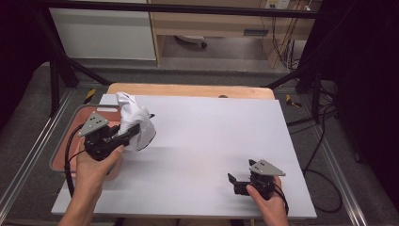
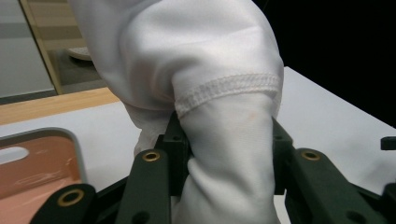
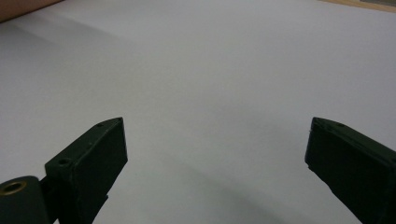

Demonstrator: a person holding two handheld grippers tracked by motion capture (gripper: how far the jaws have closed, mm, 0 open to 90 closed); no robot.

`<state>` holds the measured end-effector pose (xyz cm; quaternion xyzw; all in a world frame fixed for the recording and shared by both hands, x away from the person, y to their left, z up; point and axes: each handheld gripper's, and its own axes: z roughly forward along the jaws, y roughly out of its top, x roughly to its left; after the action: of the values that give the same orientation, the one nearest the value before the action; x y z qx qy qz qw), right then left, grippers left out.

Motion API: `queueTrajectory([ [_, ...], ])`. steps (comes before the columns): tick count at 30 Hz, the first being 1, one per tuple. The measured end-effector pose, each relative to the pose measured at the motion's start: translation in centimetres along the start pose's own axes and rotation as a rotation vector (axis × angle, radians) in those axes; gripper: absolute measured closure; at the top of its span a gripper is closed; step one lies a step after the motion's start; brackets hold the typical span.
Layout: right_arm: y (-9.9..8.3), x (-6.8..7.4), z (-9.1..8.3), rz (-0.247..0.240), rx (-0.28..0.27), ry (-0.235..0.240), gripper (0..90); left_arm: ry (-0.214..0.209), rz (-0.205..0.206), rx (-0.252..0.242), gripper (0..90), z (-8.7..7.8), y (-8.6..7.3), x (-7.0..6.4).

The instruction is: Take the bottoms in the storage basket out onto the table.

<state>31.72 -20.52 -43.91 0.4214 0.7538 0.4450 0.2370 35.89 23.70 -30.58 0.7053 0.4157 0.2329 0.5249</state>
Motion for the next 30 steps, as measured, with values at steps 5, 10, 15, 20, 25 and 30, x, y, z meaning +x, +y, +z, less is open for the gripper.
queueTrajectory([
  [5, -0.1, 0.0, -0.2, -0.005, -0.002, -0.001, 5.5, -0.024, 0.0, 0.002, 62.4, 1.4, 0.5, -0.9],
  [10, -0.1, -0.1, -0.3, 0.004, -0.015, -0.003, 5.4, -0.041, -0.011, 0.02, 62.4, 3.4, 1.0, -1.3],
  [15, -0.2, -0.2, -0.2, -0.008, 0.003, -0.015, 6.2, -0.066, -0.022, 0.052, 62.4, 5.3, 0.9, -1.7],
  [20, -0.2, -0.1, -0.2, -0.011, 0.007, -0.016, 6.2, -0.06, -0.023, 0.062, 62.4, 6.3, 1.2, -1.9],
  [25, -0.2, 0.1, 0.0, -0.023, 0.02, -0.027, 6.3, -0.048, -0.025, 0.062, 62.4, 6.8, 2.0, -1.7],
  [30, -0.2, 0.0, -0.1, -0.025, 0.015, -0.022, 6.1, -0.052, -0.037, 0.051, 62.2, 7.2, 2.7, -1.9],
])
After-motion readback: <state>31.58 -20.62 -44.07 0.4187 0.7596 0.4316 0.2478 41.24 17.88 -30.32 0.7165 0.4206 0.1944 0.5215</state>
